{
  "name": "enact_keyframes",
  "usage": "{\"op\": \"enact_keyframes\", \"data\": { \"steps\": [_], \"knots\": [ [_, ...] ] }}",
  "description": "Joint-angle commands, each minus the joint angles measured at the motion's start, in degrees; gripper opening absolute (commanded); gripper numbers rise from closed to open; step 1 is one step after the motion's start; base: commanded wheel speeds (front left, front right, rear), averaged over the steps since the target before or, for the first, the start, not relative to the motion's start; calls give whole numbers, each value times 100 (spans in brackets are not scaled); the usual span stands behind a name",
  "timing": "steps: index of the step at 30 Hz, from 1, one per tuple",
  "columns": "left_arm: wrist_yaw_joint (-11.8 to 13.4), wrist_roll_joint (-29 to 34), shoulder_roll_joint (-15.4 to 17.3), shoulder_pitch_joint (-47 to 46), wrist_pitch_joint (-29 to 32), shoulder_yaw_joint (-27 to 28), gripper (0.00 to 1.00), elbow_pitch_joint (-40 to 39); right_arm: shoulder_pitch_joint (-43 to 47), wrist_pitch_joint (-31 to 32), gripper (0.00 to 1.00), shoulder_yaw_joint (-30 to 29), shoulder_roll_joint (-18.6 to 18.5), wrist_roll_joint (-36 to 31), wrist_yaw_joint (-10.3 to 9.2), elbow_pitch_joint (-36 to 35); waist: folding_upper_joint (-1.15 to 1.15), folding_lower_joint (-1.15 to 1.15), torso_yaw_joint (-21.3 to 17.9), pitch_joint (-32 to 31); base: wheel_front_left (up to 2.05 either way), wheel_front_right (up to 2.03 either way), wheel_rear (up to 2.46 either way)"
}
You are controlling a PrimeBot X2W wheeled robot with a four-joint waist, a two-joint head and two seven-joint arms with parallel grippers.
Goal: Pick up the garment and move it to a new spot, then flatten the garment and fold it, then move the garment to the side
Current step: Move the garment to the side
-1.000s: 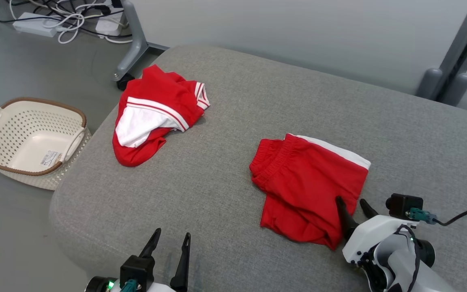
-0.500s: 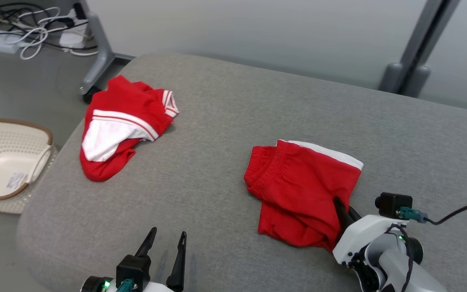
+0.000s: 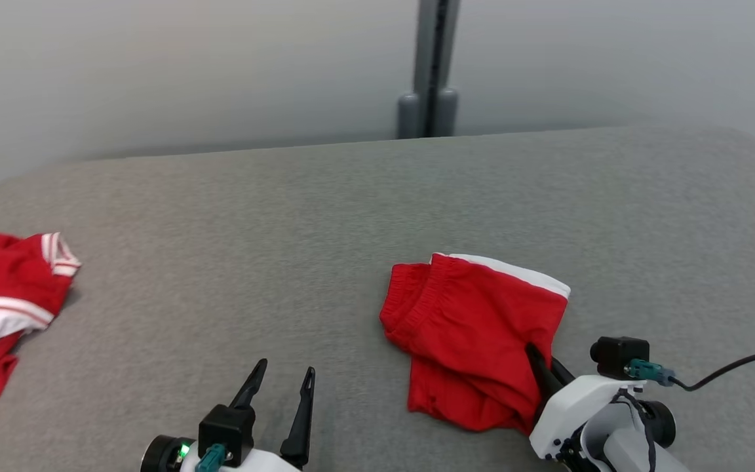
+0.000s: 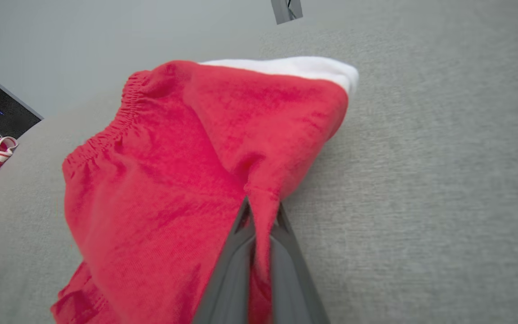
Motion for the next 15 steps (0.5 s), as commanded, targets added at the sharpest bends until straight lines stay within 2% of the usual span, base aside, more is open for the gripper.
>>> {"op": "enact_keyframes", "data": {
  "steps": [1, 4, 8, 11, 15],
  "knots": [
    [5, -44, 22, -114, -1, -16, 100, 0, 35, -29, 0, 54, -40, -52, -2, -25, 0, 0, -939, 23, 0, 0, 0],
    [13, -83, 23, -182, -1, -78, 100, -26, 26, -30, 0, 126, -43, -77, -2, -37, 0, 0, -1340, 95, 0, 0, 0],
    [-6, -49, 26, -310, -1, -130, 100, -17, -20, -30, 0, 180, -36, -103, -2, -78, 0, 0, -1674, 230, 0, 0, 0],
    [-5, -4, 26, -395, -1, -173, 100, -45, -173, -30, 0, 65, -39, -248, -2, -34, 0, 0, -1739, 358, 0, 0, 0],
    [-53, 106, 32, -546, -1, -196, 100, -43, -518, -30, 0, -389, -82, -696, -2, 205, 0, 0, -1593, 588, 0, 0, 0]
  ]
}}
